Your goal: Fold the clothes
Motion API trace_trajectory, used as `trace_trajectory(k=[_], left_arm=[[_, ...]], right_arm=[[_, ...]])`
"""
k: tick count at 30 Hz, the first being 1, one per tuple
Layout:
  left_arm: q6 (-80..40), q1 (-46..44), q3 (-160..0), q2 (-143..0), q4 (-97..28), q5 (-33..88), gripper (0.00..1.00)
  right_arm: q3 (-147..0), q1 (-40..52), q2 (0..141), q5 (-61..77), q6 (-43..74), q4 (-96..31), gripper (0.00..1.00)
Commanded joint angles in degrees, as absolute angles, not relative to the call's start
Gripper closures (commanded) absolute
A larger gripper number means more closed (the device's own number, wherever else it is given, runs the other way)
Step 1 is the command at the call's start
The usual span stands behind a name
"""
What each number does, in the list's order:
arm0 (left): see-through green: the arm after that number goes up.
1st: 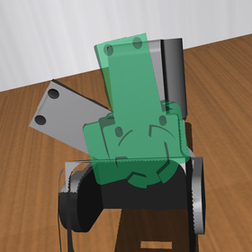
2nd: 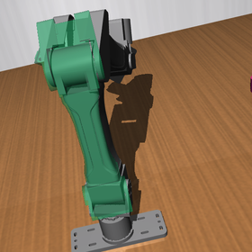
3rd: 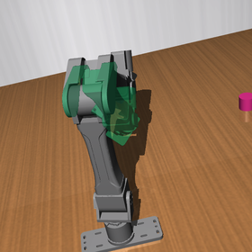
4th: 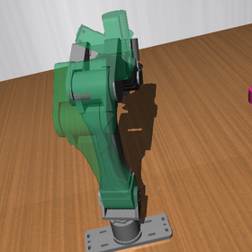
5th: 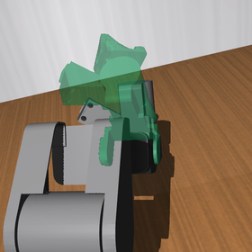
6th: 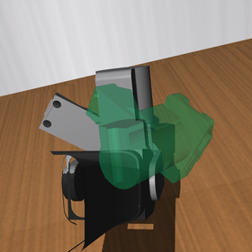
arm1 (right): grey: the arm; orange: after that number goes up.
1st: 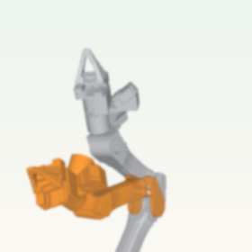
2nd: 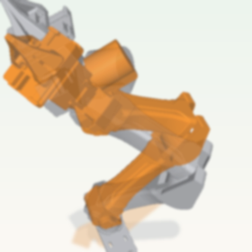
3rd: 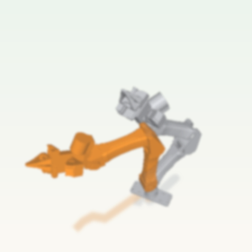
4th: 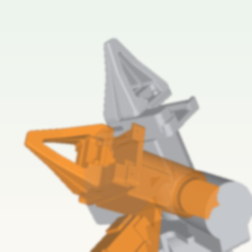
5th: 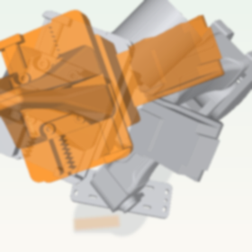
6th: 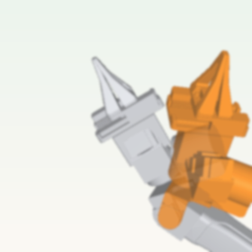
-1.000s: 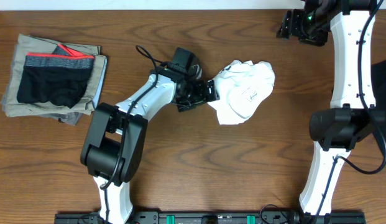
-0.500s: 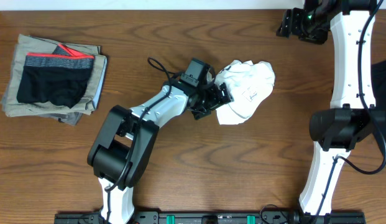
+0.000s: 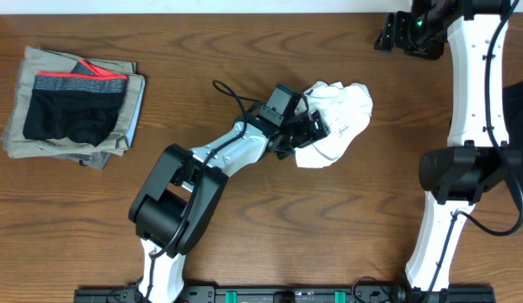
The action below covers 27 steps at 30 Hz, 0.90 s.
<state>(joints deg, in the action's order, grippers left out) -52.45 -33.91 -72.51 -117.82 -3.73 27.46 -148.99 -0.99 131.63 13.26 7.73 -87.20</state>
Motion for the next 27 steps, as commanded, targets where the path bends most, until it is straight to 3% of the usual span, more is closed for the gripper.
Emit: trace_trajectory(k=[1, 4, 8, 10, 13, 23, 27], left_arm=[[-53.0, -33.9, -71.4, -124.0, -1.5, 25.3, 0.02], [-53.0, -33.9, -71.4, -125.1, 0.6, 26.2, 0.04], [-53.0, -33.9, -71.4, -125.2, 0.8, 24.3, 0.43], [-51.8, -33.9, -71.4, -125.2, 1.1, 22.8, 0.53], [-47.5, -33.9, -71.4, -125.2, 2.7, 22.7, 0.59], [-34.1, -29.0, -73.0, -124.4, 3.9, 23.6, 0.92], [-30.2, -24.6, -73.8, -122.8, 3.8, 23.7, 0.94]], right_arm=[[-150.0, -1.2, 131.8, 13.5, 6.5, -87.2, 0.27], [-150.0, -1.2, 131.8, 13.5, 6.5, -87.2, 0.27], [-150.0, -1.2, 131.8, 13.5, 6.5, -87.2, 0.28], [-150.0, -1.2, 131.8, 13.5, 6.5, -87.3, 0.28], [-150.0, -1.2, 131.8, 13.5, 6.2, -87.7, 0.28], [-150.0, -1.3, 131.8, 12.3, 5.5, -89.2, 0.28], [-150.0, -1.3, 131.8, 11.8, 5.5, -89.7, 0.28]])
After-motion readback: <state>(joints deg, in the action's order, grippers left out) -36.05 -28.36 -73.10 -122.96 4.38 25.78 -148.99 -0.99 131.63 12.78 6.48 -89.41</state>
